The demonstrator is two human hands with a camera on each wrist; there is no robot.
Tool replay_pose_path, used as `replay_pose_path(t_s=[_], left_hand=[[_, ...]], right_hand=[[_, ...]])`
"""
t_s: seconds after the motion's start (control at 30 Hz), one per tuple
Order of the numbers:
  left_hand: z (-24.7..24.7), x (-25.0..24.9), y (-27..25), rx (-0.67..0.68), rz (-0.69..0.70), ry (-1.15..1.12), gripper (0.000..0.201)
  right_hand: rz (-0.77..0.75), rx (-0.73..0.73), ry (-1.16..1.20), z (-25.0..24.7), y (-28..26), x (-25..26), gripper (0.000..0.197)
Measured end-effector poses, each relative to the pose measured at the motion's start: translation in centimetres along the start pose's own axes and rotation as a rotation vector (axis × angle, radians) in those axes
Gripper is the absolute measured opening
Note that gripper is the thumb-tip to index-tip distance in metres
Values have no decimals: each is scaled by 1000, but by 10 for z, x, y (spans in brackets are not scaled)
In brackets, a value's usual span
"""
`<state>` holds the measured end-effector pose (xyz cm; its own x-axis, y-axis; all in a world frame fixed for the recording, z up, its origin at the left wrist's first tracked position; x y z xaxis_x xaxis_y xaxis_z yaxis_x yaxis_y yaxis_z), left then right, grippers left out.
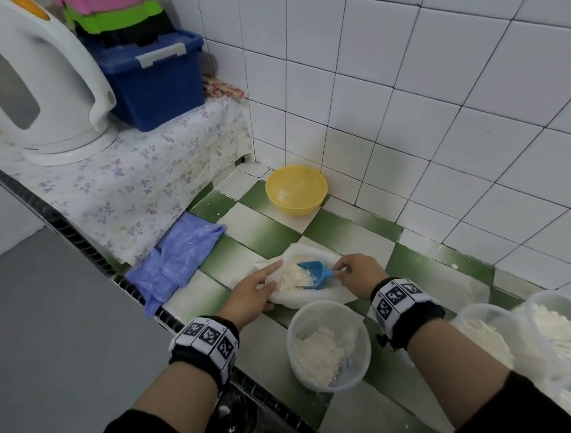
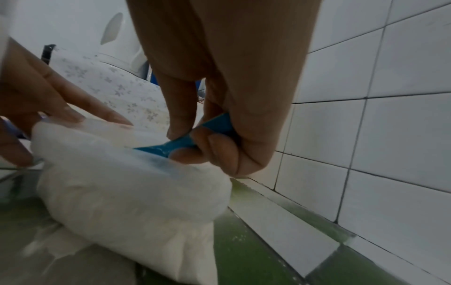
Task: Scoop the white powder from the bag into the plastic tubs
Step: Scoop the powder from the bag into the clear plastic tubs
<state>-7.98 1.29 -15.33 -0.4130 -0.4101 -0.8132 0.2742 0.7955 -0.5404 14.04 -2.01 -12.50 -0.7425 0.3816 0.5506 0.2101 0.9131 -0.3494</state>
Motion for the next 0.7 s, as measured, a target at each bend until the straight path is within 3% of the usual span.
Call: replay_pose_path(t_s=[0.33,0.7], left_hand=[[2,-2,-5,-11,-3,-6,41],[2,7,-12,-79,-21,-98,50]], right_hand=[[-39,27,114,4,1,0,18],[-133,47,288,-68,-46,7,12]])
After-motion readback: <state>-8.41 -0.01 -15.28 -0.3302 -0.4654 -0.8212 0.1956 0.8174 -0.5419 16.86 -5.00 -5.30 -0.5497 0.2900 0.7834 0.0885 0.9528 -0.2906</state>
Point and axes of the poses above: each hand's wrist, its own y-axis towards the middle knuckle, its own z-axis out of the palm, x = y × z, the point moved 9 cm from there along y, towards the middle knuckle, and after that the axes turned 7 degrees about -z, right-handed, at the moved point
